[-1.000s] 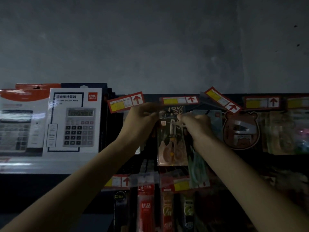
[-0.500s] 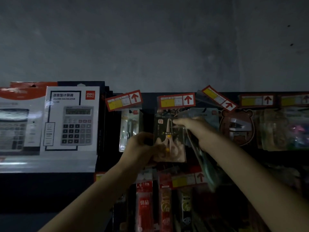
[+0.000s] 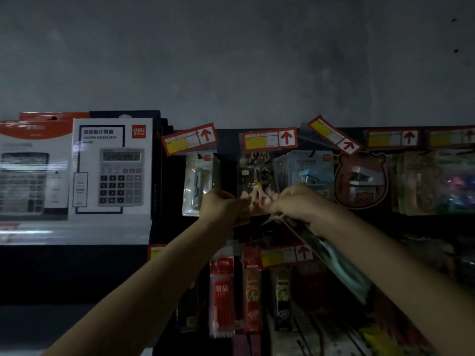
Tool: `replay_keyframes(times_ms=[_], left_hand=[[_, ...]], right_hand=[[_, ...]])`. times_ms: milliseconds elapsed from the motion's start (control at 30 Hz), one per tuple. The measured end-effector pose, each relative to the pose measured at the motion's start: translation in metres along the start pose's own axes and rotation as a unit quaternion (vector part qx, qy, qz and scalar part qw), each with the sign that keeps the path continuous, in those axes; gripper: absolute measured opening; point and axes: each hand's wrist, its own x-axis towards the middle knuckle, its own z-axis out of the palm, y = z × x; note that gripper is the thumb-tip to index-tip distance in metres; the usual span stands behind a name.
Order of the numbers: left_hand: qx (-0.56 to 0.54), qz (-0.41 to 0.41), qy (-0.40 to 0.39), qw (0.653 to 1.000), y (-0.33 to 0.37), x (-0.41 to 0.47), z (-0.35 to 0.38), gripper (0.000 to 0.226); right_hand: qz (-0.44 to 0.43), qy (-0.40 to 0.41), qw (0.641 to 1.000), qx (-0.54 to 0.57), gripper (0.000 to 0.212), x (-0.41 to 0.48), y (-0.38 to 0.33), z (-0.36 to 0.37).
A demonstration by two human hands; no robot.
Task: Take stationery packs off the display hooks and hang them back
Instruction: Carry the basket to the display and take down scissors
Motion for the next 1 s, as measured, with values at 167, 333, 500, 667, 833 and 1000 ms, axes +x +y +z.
replay_keyframes(times_ms=[167,333,500,667,833,1000], left_hand=[[0.013,-0.080,-0.051,0.995,0.000,0.000,0.003,0.010],[-0.007,-0.101,-0.022,0.995,-0.010,0.004,0.010,0.006],[-0.048,-0.101,0.027,0.993,-0.018,0.018,0.015,0.033],[-0.004,-0.107,0.012,0.994,-0.013,0.018,0.012,0.038],[0.006,-0.100,-0.022,0.995,-0.008,0.007,0.009,0.005],[0.007,-0.001,-0.056,0.998,-0.007,-0.013,-0.001,0.017]], right_hand=[[0.041,0.031,0.999,-0.011,0.037,0.031,-0.001,0.015],[0.066,0.042,0.997,-0.021,0.040,0.039,0.005,0.024],[0.077,0.028,0.992,-0.091,0.024,0.036,0.010,0.020],[0.029,0.010,0.999,-0.021,0.042,0.025,0.026,0.004],[0.017,0.003,0.999,0.051,0.037,0.007,0.025,-0.012],[0.023,0.018,0.984,0.176,0.034,-0.008,0.016,-0.012]])
